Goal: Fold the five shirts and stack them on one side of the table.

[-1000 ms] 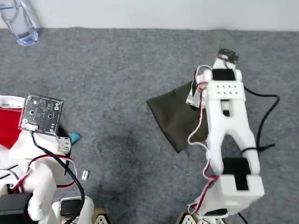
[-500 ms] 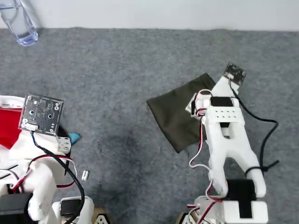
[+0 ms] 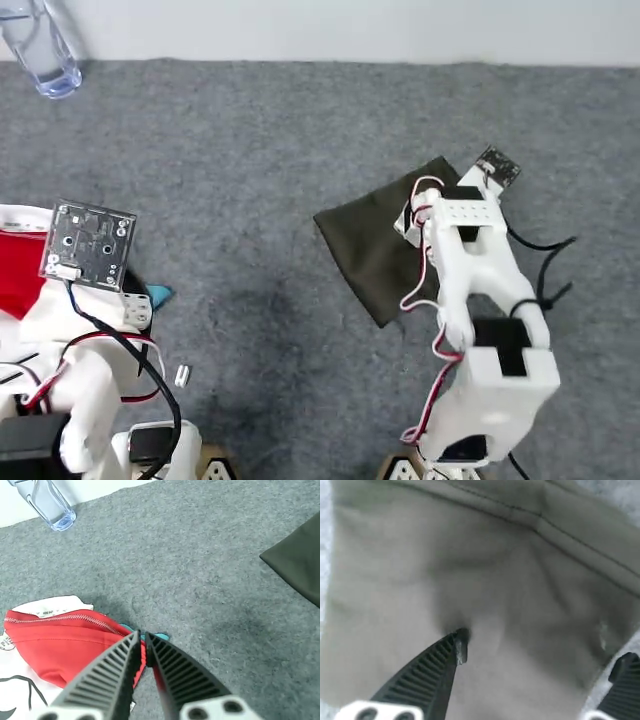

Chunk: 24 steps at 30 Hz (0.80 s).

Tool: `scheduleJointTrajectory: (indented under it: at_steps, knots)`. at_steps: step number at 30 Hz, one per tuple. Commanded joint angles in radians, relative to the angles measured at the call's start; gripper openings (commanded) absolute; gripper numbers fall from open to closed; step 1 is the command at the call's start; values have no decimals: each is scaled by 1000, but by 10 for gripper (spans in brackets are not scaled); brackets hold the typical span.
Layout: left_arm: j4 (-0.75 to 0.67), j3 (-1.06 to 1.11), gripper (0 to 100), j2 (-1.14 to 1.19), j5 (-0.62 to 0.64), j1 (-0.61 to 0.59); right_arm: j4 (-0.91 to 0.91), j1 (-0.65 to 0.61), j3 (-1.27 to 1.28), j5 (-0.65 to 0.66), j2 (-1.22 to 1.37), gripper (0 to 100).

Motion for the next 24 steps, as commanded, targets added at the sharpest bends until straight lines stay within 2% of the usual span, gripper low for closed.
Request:
scheduleJointTrajectory:
  at_steps: [1, 7, 10, 13, 14, 16, 18, 24]
  knots:
    - [23, -5, 15, -3, 2, -6, 10, 13, -95, -18, 67, 439]
    - [23, -5, 15, -5, 2, -6, 12, 36, -180, -14, 197, 408]
    - [23, -5, 15, -5, 2, -6, 21, 51, -209, -12, 225, 254]
    - [23, -5, 15, -5, 2, -6, 16, 54, -212, 25, 225, 20]
    - [23, -5, 15, -5, 2, -6, 16, 54, -213, 43, 223, 0]
    - [23, -5, 15, -5, 2, -6, 21, 53, -213, 75, 216, 50]
    - [23, -5, 15, -5, 2, -6, 21, 59, -210, 100, 189, 4]
    - [23, -5, 15, -5, 2, -6, 82, 59, -207, 192, 39, 9]
